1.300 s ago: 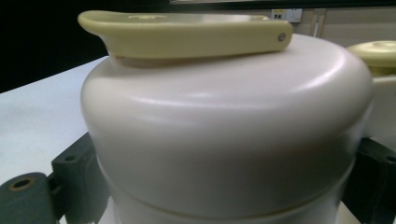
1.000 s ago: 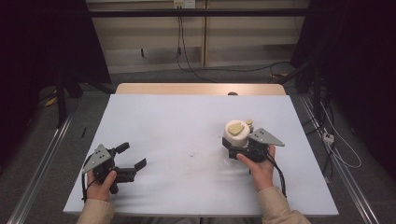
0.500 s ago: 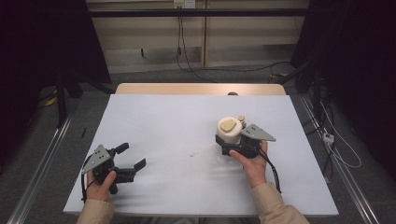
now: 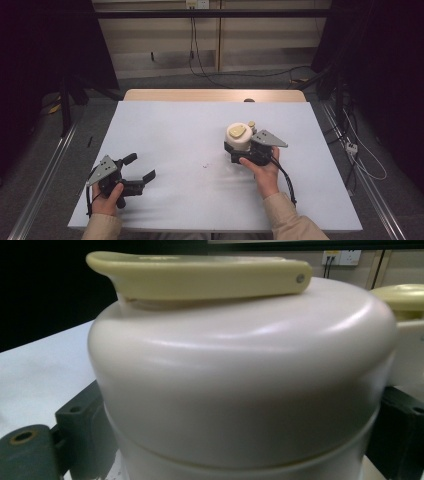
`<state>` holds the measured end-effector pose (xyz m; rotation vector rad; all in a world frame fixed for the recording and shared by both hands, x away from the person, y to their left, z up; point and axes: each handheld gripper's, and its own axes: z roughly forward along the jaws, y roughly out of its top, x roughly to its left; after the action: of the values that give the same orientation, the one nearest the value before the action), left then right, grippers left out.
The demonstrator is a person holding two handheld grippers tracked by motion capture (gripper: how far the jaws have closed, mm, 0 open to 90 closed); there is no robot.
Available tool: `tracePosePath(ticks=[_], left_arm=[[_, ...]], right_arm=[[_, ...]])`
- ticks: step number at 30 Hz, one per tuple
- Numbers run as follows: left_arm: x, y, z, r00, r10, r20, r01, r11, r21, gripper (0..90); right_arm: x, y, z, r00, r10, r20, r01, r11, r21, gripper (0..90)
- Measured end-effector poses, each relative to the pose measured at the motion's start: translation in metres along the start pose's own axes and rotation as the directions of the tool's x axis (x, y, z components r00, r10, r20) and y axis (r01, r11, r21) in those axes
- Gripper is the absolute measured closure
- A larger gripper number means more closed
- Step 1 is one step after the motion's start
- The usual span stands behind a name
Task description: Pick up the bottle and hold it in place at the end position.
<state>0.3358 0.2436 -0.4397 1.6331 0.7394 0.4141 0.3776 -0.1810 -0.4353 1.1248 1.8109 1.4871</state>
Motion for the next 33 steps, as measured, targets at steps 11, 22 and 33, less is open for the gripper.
tracePosePath(ticks=[11, 22, 33], left_arm=[[0.001, 0.000, 0.001, 0.9999, -0.013, 0.003, 0.013, 0.9998, -0.013, 2.9], [0.001, -0.001, 0.002, 0.9997, -0.022, 0.006, 0.023, 0.9997, -0.012, 2.8], [0.001, 0.000, 0.000, 0.9999, -0.012, 0.008, 0.012, 0.9998, -0.014, 2.8]], right_arm=[[0.009, 0.002, 0.013, 0.9998, 0.001, -0.022, -0.001, 1.000, -0.008, 7.3], [0.014, 0.005, 0.023, 0.9990, 0.001, -0.045, -0.001, 1.000, -0.014, 7.4], [0.017, 0.008, 0.032, 0.9990, -0.009, -0.044, 0.008, 1.000, -0.016, 7.4]])
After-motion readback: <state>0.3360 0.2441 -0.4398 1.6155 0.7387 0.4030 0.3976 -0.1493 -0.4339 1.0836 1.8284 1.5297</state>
